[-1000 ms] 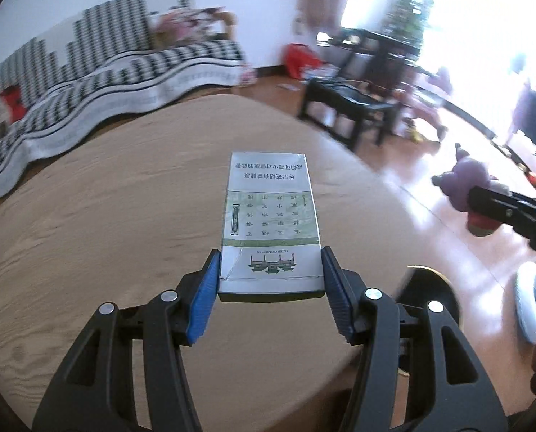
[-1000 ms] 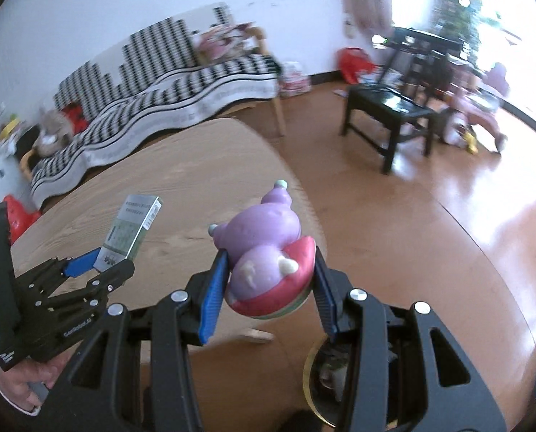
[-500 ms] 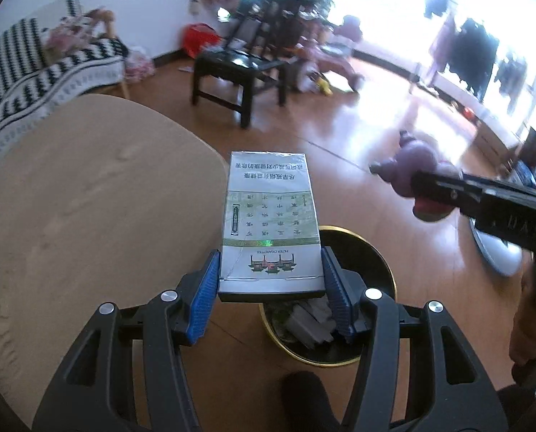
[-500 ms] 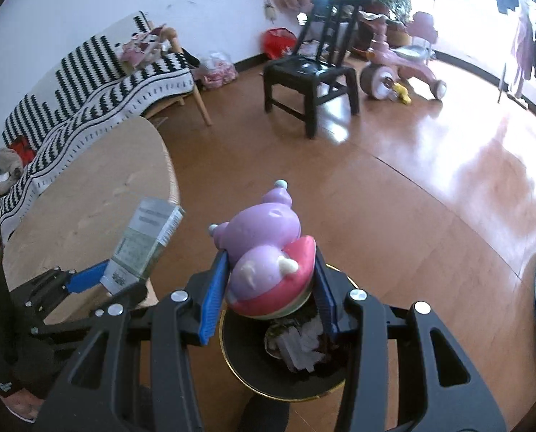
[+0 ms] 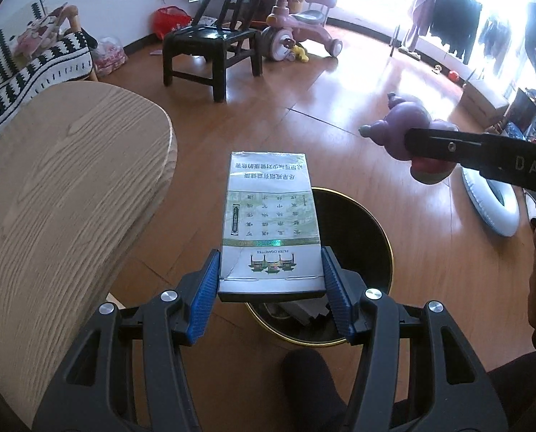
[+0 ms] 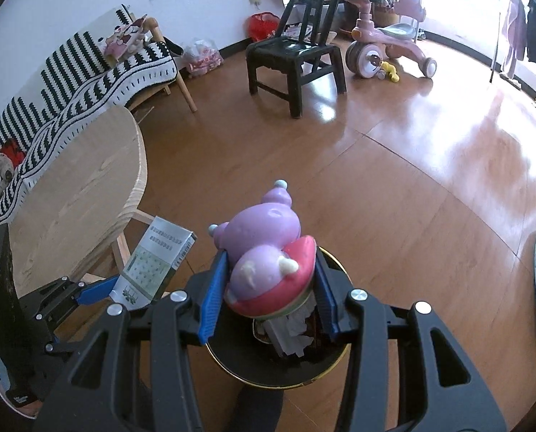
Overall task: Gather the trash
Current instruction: 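Carry the card box and pink toy over the black bin, then open both tools to drop the card box and toy into the bin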
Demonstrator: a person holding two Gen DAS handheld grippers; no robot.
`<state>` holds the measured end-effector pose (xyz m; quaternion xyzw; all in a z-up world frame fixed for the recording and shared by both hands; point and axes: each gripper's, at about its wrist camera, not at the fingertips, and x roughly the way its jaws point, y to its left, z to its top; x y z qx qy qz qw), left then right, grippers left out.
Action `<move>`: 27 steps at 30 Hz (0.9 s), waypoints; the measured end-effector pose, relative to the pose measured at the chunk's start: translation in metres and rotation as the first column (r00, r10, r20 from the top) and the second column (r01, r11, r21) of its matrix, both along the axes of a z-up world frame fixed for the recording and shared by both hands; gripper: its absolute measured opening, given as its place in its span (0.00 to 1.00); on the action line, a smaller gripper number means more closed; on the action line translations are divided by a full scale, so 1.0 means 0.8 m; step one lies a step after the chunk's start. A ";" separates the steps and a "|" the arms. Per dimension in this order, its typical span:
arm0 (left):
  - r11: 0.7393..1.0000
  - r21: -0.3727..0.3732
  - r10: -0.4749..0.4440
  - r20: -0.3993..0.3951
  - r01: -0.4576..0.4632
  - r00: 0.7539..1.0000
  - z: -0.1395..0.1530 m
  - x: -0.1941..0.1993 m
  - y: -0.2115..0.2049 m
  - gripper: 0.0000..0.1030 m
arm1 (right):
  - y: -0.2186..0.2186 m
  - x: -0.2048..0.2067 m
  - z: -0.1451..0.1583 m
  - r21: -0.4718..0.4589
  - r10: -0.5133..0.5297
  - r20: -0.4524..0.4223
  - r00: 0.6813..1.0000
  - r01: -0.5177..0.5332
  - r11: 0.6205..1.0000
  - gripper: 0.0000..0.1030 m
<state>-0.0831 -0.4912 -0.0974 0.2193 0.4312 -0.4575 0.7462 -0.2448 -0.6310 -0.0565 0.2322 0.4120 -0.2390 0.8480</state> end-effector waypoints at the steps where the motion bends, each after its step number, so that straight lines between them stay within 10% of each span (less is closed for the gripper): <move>1: 1.000 0.000 -0.001 0.000 0.001 1.000 0.000 0.000 0.001 0.53 | 0.002 0.002 0.000 -0.001 0.004 -0.002 1.000 -0.004 1.000 0.44; 27: 1.000 -0.003 -0.002 -0.002 0.002 1.000 -0.002 -0.006 -0.005 0.53 | 0.007 0.010 0.000 -0.001 0.005 -0.005 1.000 -0.005 1.000 0.47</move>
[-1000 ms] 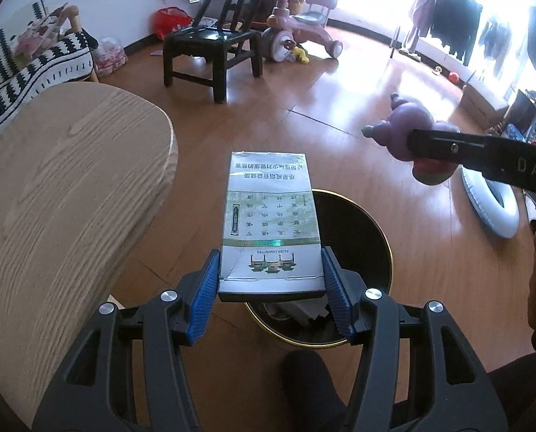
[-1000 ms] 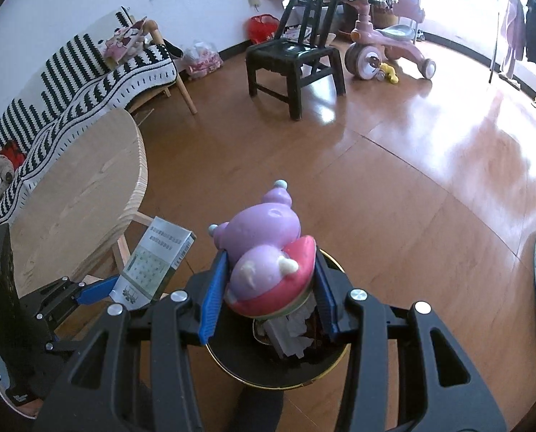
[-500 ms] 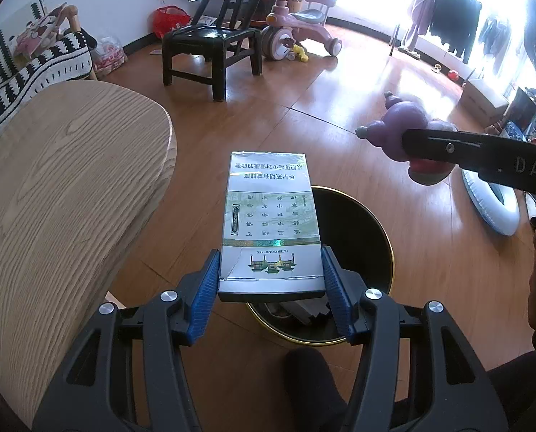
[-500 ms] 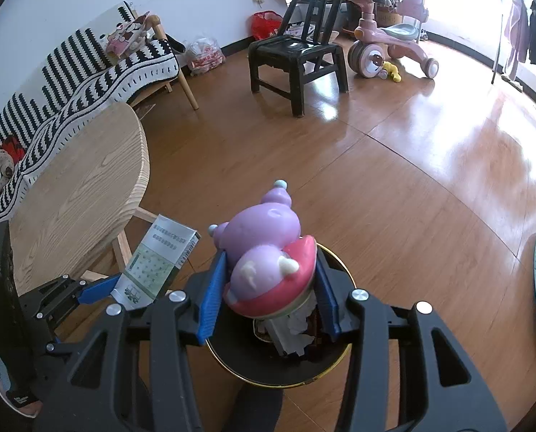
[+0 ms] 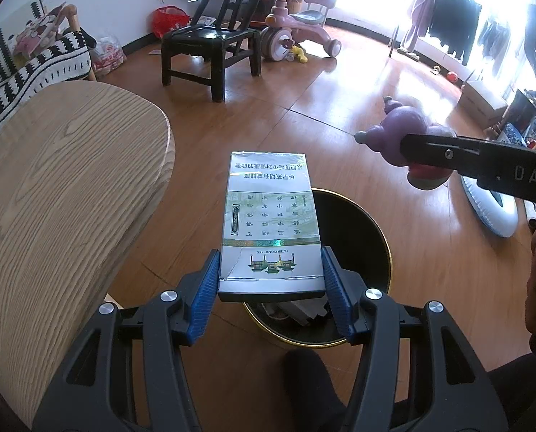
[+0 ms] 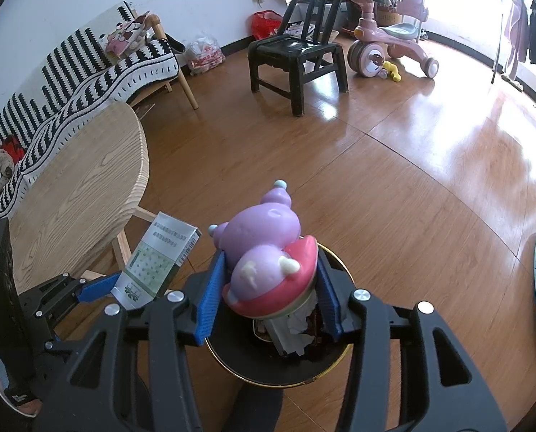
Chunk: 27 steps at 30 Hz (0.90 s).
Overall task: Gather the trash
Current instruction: 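Open both tools to drop the card box and toy into the bin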
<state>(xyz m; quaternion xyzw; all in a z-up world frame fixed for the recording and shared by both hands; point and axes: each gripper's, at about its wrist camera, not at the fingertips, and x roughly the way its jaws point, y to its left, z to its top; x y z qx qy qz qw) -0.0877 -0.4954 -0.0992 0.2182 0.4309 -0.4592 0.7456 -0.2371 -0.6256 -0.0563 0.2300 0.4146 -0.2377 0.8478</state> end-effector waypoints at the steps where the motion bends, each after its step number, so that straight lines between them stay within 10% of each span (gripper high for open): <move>1: 1.000 0.000 -0.001 0.001 0.001 1.000 0.000 -0.001 -0.001 0.53 | 0.001 0.001 0.000 -0.001 -0.001 0.000 1.000 0.001 1.000 0.47; 9: 1.000 -0.005 0.000 -0.014 0.000 1.000 0.000 0.005 -0.001 0.55 | -0.003 -0.004 -0.001 -0.003 -0.013 0.004 1.000 0.013 1.000 0.51; 13: 1.000 -0.009 -0.005 -0.017 0.005 1.000 0.000 0.004 -0.001 0.61 | -0.005 -0.011 0.002 -0.013 -0.024 0.014 1.000 0.024 1.000 0.70; 27: 1.000 -0.026 -0.003 -0.015 0.003 1.000 0.002 -0.003 -0.003 0.82 | -0.006 -0.014 0.004 -0.018 -0.026 0.019 0.999 0.026 0.999 0.72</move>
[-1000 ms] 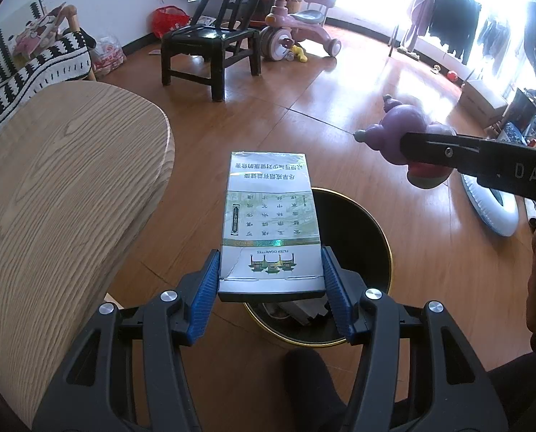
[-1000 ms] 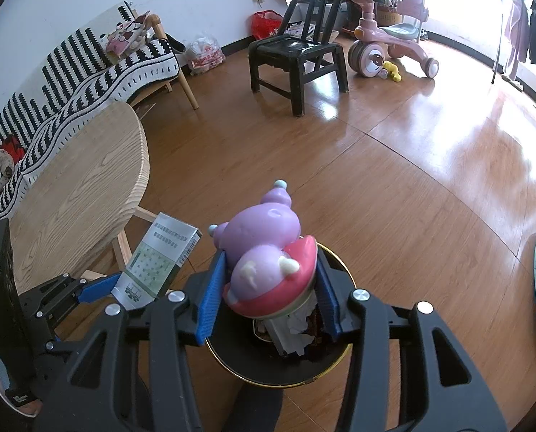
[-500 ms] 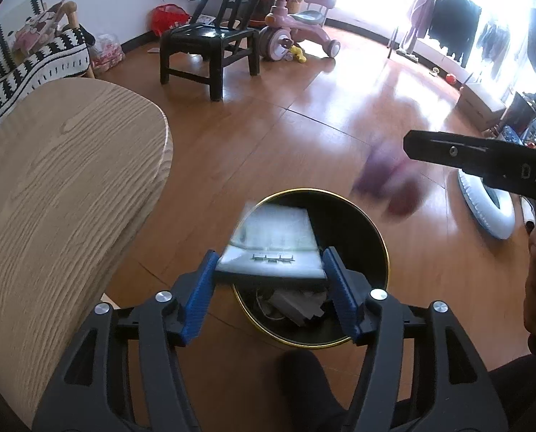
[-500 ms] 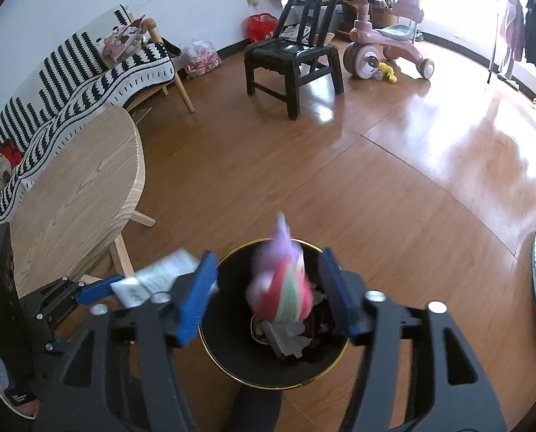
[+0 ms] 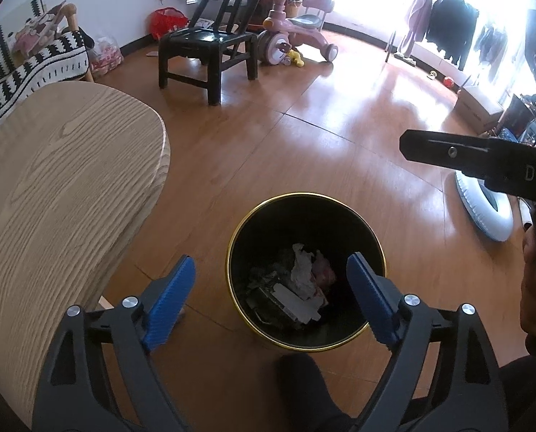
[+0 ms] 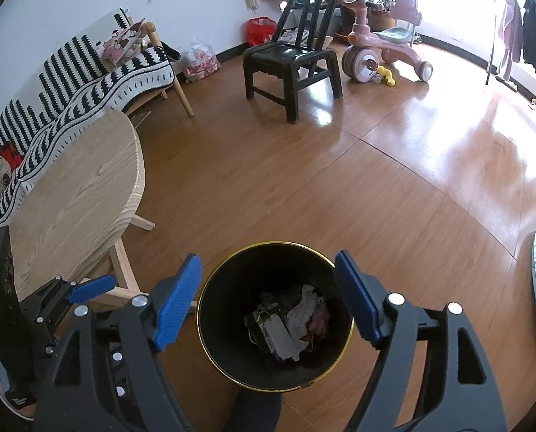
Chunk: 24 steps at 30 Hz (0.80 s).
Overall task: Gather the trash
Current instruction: 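Open both tools to drop the card box and toy into the bin, then move both open tools back over the empty table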
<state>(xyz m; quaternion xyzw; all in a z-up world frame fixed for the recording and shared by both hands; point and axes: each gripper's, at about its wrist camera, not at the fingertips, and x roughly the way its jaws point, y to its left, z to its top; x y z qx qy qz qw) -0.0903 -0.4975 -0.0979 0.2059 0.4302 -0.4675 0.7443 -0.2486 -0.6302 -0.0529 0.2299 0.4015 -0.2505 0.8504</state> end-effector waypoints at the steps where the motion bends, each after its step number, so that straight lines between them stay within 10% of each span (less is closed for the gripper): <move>1: 1.000 0.000 0.001 0.001 -0.001 1.000 0.000 0.000 0.000 0.82 | 0.000 0.001 0.000 0.000 0.001 0.000 1.000 -0.001 1.000 0.73; 24: 0.995 -0.066 0.082 0.045 -0.079 0.996 0.047 0.031 0.051 0.89 | 0.031 0.047 0.041 -0.035 0.062 0.035 0.997 -0.060 0.998 0.79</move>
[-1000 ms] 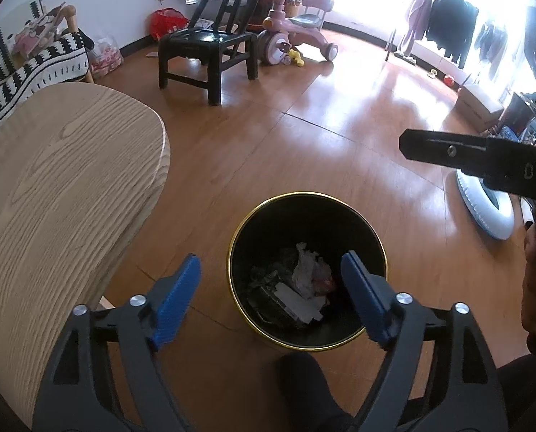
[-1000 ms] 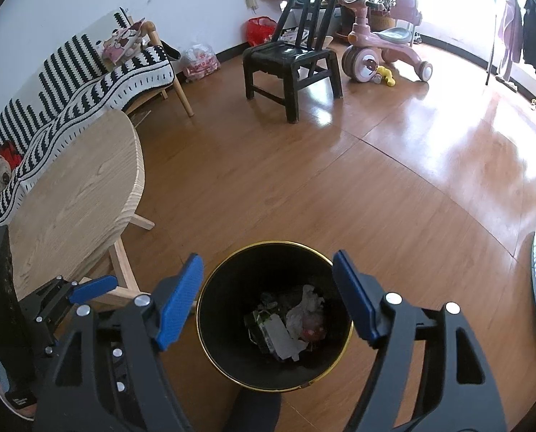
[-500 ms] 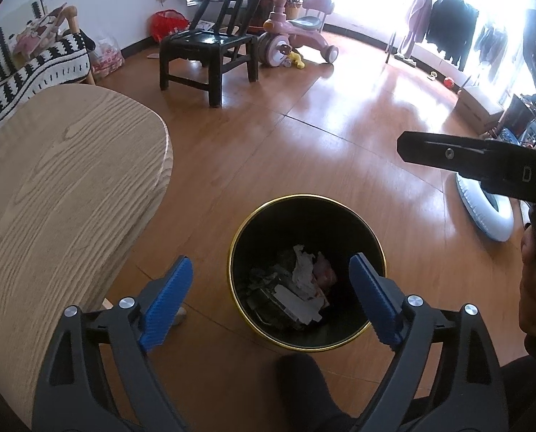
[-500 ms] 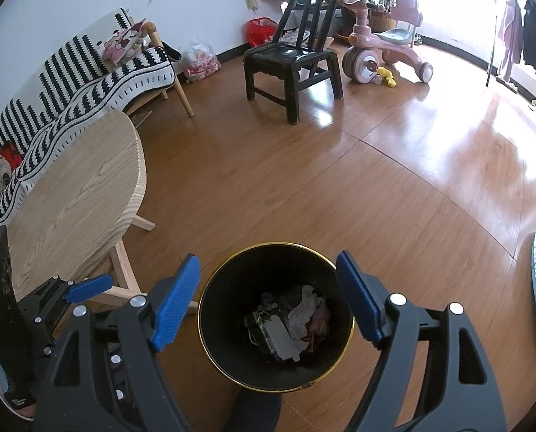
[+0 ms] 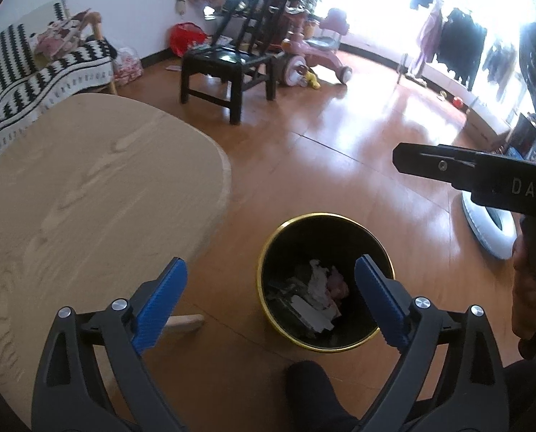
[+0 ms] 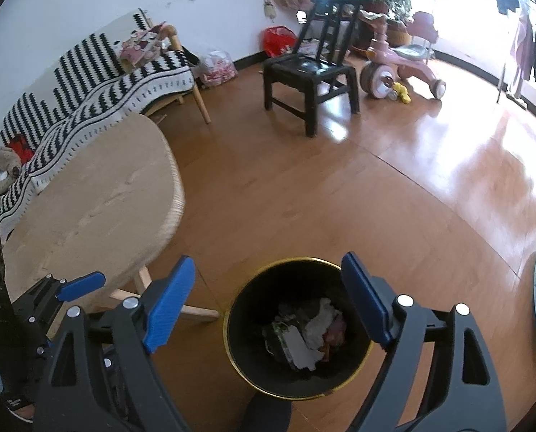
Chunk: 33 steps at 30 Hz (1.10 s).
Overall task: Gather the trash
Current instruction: 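Move both open tools back over the empty table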
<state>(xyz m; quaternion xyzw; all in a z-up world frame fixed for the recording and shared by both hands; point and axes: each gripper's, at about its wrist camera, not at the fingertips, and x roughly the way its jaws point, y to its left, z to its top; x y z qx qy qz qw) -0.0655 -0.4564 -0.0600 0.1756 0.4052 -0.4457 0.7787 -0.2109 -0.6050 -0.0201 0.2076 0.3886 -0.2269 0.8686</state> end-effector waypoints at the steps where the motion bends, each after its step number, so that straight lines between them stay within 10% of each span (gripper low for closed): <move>1: 1.000 -0.004 0.013 0.000 -0.013 1.000 0.004 0.004 0.006 0.89 | 0.007 0.007 0.005 -0.004 0.011 0.007 1.000 -0.011 1.000 0.81; 16: 0.933 -0.024 0.359 0.049 -0.358 0.932 0.054 0.108 0.225 0.92 | 0.165 0.168 0.060 -0.030 0.262 0.071 0.962 -0.261 0.965 0.85; 33: 0.675 -0.069 0.737 0.120 -0.735 0.665 0.086 0.162 0.551 0.92 | 0.460 0.346 0.057 -0.091 0.586 0.035 0.809 -0.582 0.808 0.87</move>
